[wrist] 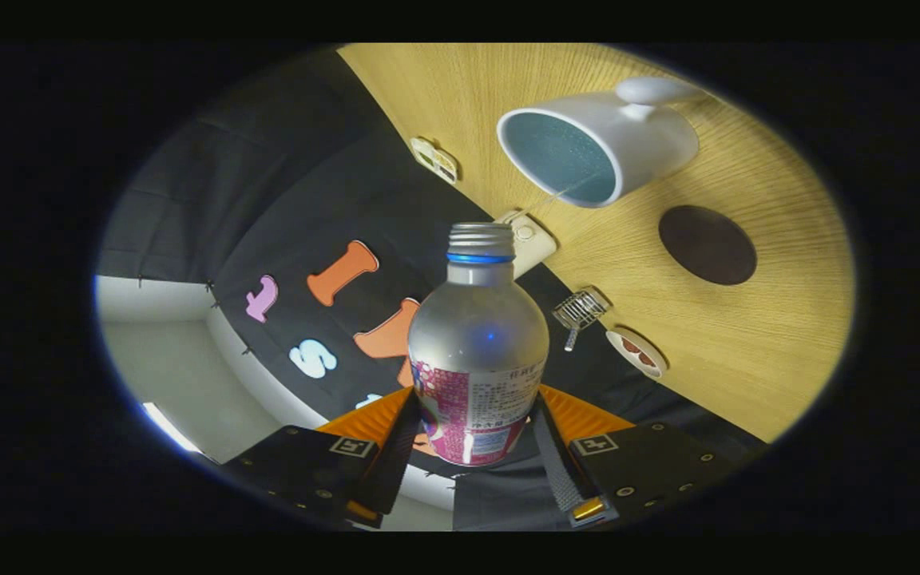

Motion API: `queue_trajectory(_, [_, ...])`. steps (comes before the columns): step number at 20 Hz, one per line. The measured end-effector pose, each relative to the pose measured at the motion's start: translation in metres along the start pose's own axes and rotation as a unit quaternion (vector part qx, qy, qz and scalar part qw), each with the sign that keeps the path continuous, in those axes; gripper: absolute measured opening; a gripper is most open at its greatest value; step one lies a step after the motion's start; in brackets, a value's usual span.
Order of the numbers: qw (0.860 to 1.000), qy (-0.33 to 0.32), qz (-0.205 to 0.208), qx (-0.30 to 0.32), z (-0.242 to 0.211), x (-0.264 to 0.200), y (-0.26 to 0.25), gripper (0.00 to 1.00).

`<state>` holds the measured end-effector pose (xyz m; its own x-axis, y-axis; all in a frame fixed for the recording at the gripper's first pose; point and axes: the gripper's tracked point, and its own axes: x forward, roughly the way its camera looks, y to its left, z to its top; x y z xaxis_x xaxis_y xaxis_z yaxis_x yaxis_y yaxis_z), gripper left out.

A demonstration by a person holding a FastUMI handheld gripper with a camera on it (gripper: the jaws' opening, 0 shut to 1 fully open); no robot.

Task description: Take the bottle from table, then pour the juice into the cup, finally place the bottle on the coaster

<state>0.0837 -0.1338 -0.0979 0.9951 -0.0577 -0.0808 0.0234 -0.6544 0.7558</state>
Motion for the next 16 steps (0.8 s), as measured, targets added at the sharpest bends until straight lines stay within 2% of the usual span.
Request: queue_trajectory(16, [1.0, -0.023, -0.013, -0.01, 0.028, -0.002, -0.022, 0.74])
